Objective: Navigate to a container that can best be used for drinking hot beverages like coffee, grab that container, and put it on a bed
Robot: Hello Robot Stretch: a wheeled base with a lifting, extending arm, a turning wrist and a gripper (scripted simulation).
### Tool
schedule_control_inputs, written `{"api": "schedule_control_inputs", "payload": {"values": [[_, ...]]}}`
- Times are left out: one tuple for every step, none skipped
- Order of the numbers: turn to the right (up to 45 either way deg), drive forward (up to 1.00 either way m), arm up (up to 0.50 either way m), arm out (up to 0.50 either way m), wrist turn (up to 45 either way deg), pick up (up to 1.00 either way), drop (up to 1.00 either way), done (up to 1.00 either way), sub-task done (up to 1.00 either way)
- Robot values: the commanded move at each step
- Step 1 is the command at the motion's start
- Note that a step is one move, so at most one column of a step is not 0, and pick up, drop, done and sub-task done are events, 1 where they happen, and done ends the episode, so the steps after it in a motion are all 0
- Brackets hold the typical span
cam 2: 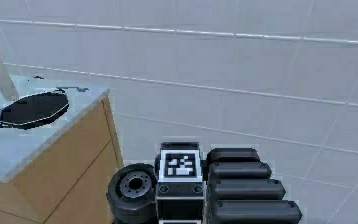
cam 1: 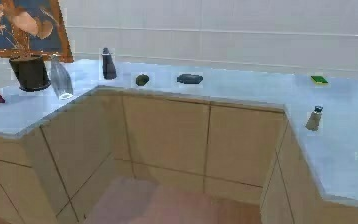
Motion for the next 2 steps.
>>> {"api": "schedule_control_inputs", "payload": {"values": [[-45.0, 0.00, 0.00, 0.00, 0.0, 0.00, 0.00, 0.00, 0.00], [-15.0, 0.00, 0.00, 0.00, 0.0, 0.00, 0.00, 0.00, 0.00]]}}
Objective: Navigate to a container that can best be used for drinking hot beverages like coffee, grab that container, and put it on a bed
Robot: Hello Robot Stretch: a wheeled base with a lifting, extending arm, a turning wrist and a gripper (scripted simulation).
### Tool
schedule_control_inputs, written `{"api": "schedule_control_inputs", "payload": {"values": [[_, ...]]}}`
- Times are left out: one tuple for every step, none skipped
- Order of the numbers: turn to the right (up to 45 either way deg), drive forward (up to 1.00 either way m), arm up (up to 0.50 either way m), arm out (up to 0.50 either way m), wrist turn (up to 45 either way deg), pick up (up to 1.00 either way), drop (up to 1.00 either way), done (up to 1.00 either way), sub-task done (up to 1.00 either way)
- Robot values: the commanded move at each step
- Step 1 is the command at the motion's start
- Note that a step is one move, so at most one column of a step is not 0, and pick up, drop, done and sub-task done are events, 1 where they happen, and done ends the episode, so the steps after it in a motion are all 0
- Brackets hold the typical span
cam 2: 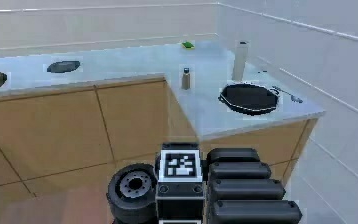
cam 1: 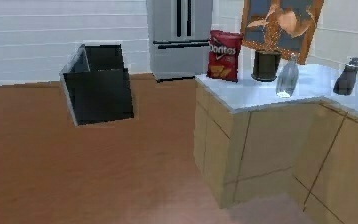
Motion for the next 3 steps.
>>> {"api": "schedule_control_inputs", "payload": {"values": [[0.0, 0.60, 0.00, 0.00, 0.0, 0.00, 0.00, 0.00, 0.00], [-45.0, 0.00, 0.00, 0.00, 0.0, 0.00, 0.00, 0.00, 0.00], [-6.0, 0.00, 0.00, 0.00, 0.0, 0.00, 0.00, 0.00, 0.00]]}}
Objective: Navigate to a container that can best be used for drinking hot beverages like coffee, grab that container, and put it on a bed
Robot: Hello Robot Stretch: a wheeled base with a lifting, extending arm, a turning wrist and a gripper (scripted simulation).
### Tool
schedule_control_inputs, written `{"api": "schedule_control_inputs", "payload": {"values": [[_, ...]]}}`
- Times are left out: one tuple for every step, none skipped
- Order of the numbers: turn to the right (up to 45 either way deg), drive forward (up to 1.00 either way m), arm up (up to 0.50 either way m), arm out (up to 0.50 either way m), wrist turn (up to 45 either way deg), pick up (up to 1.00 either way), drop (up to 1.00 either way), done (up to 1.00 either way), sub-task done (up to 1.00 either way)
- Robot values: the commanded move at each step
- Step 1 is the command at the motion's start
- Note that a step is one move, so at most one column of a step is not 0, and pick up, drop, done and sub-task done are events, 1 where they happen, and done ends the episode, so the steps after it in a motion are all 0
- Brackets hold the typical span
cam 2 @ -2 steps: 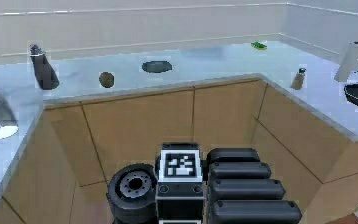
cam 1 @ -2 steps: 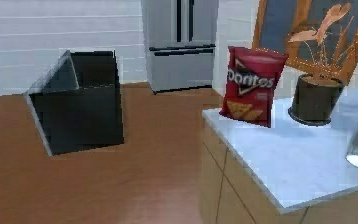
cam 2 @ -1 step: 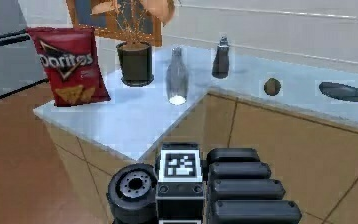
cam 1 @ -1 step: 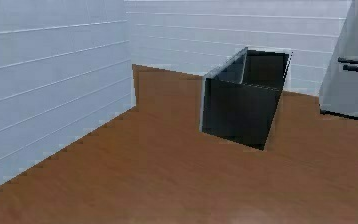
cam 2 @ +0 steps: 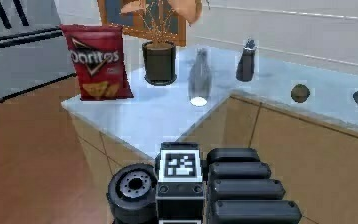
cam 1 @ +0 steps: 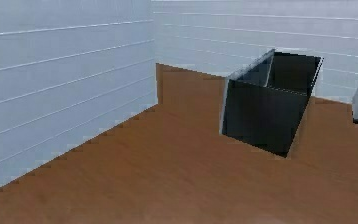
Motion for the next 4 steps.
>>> {"api": "schedule_control_inputs", "payload": {"values": [[0.0, 1.00, 0.00, 0.00, 0.0, 0.00, 0.00, 0.00, 0.00], [0.0, 1.00, 0.00, 0.00, 0.0, 0.00, 0.00, 0.00, 0.00], [-3.0, 0.00, 0.00, 0.00, 0.0, 0.00, 0.00, 0.00, 0.00], [0.0, 0.25, 0.00, 0.00, 0.0, 0.00, 0.00, 0.00, 0.00]]}}
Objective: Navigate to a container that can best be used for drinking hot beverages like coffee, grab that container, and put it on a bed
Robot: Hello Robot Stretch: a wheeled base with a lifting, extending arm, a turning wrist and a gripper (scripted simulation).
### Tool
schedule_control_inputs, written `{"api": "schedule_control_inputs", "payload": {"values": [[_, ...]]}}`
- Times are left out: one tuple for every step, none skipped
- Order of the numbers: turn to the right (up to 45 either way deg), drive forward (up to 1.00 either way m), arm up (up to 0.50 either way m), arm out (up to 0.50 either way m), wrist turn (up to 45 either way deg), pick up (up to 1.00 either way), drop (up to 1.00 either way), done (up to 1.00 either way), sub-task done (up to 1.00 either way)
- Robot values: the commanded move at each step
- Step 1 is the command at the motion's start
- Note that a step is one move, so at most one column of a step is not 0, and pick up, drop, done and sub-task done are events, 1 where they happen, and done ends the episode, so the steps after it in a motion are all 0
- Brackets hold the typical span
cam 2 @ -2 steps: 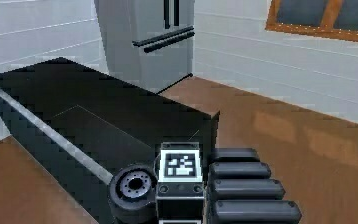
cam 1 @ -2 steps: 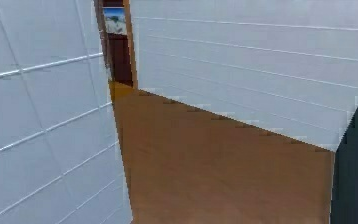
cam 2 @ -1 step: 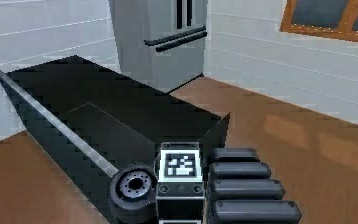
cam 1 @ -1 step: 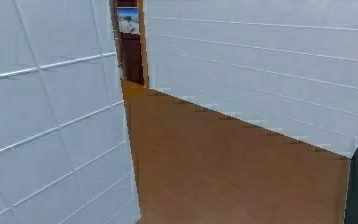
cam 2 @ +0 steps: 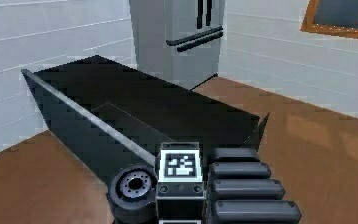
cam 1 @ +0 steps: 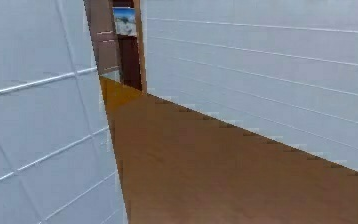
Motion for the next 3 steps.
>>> {"api": "schedule_control_inputs", "payload": {"values": [[36.0, 0.00, 0.00, 0.00, 0.0, 0.00, 0.00, 0.00, 0.00], [3.0, 0.00, 0.00, 0.00, 0.0, 0.00, 0.00, 0.00, 0.00], [0.0, 0.75, 0.00, 0.00, 0.0, 0.00, 0.00, 0.00, 0.00]]}}
